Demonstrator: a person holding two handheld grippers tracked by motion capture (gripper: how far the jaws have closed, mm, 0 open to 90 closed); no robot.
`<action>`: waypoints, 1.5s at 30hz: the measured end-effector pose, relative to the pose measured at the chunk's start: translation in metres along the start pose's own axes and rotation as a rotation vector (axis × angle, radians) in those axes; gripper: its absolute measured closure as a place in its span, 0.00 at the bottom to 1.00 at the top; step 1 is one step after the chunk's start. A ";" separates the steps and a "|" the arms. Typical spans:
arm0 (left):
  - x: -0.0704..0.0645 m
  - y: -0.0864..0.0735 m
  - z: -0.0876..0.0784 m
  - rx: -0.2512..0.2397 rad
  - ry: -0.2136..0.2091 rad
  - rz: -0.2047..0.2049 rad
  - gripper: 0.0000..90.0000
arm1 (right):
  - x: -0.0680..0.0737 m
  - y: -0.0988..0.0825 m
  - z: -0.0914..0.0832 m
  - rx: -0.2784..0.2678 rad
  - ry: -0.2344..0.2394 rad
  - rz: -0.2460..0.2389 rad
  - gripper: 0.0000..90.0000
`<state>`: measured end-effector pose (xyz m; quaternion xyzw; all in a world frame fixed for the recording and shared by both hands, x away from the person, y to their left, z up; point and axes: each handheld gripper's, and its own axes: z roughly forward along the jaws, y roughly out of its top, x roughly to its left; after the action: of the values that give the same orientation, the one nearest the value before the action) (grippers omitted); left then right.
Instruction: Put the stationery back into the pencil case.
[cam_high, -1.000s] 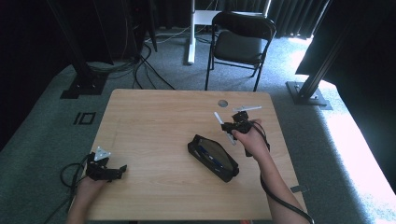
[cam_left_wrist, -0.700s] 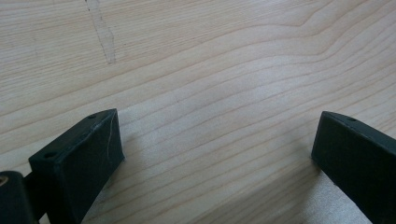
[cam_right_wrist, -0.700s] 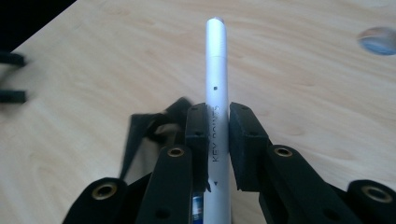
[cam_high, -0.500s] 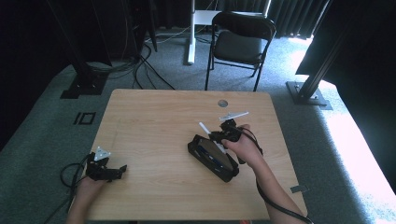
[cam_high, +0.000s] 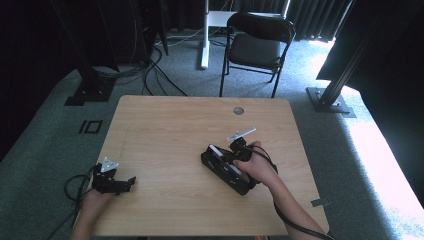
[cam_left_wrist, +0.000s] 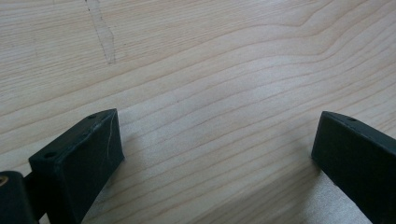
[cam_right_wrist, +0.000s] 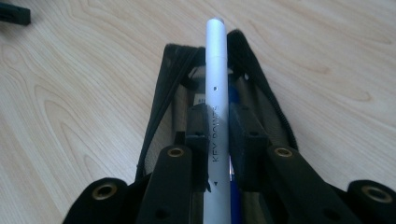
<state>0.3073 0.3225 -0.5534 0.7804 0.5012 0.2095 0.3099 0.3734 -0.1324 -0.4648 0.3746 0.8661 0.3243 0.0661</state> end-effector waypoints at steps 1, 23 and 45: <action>0.000 0.000 0.000 0.000 0.000 0.000 0.02 | 0.001 -0.001 0.002 0.011 -0.008 -0.010 0.87; 0.000 0.000 0.000 0.000 0.000 0.000 0.02 | 0.010 -0.003 0.026 0.130 -0.004 -0.025 0.87; 0.000 0.000 0.000 0.000 0.000 0.000 0.02 | 0.003 0.008 -0.006 -0.022 0.041 -0.004 0.77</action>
<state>0.3073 0.3225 -0.5534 0.7804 0.5011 0.2095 0.3100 0.3739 -0.1288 -0.4545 0.3655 0.8643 0.3413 0.0529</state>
